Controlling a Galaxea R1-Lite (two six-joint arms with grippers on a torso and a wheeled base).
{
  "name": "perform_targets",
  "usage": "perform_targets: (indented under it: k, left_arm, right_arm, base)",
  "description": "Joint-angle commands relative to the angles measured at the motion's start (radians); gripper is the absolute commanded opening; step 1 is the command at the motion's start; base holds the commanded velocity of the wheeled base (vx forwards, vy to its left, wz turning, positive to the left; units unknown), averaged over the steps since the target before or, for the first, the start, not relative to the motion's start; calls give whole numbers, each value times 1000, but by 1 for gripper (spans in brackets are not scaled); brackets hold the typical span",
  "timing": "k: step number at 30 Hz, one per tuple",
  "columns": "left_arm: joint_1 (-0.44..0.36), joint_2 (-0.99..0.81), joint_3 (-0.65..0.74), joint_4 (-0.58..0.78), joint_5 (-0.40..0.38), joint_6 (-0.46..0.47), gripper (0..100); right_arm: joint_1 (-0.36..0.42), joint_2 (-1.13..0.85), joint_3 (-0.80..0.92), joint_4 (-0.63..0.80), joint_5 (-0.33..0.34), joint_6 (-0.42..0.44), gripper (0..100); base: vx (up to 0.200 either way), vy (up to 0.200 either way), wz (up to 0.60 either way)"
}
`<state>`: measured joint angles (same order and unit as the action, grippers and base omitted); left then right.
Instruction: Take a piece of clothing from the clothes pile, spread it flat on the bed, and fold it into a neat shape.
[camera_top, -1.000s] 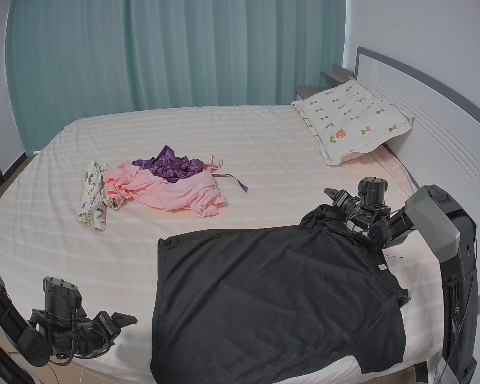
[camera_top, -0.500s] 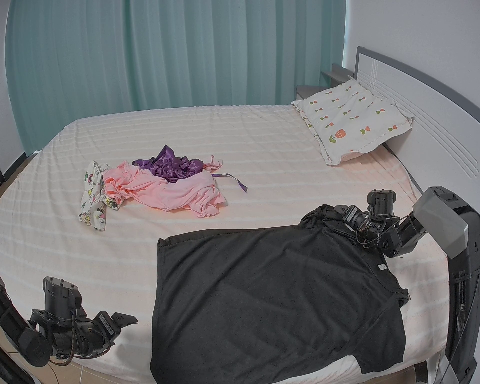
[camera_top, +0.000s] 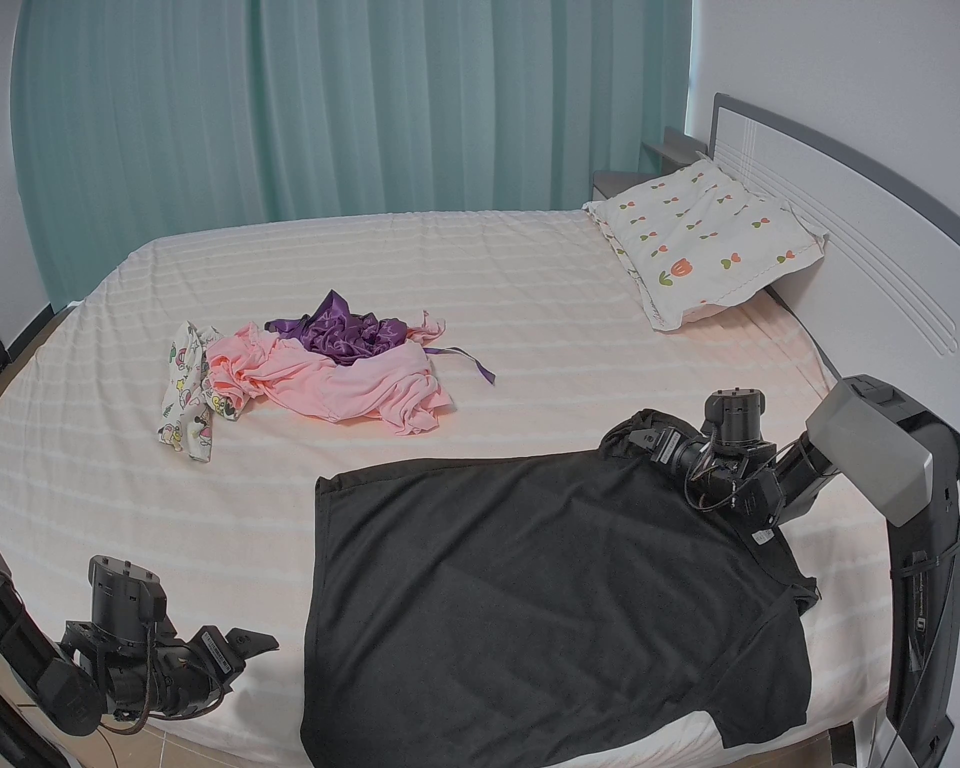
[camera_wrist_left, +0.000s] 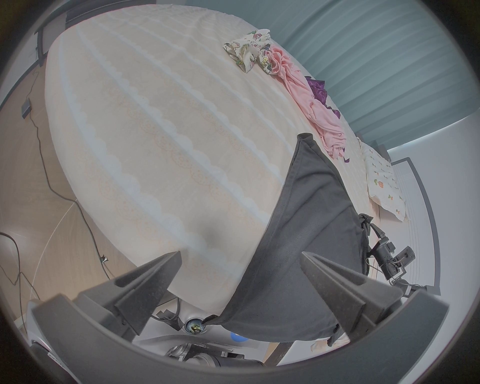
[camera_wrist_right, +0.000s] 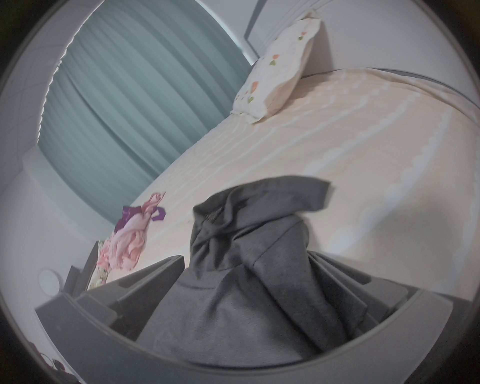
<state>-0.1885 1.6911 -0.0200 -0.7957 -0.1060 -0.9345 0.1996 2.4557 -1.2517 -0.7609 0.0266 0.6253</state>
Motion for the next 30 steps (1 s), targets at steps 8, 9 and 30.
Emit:
perform_targets:
  k: [8,9,30]
  left_arm:
    - [-2,6,0,0,-1,-1,100]
    - [-2,7,0,0,0,-1,100]
    - [-2,-13,3,-10,-12,-47,100]
  right_arm:
    - [-31,150,-410,51,-126,-16,100]
    - [-54,155,-440,57,-152,-10,100]
    - [-213,34,-130,46,82,-55,100]
  base:
    - [0,0,0]
    - [0,0,0]
    - [0,0,0]
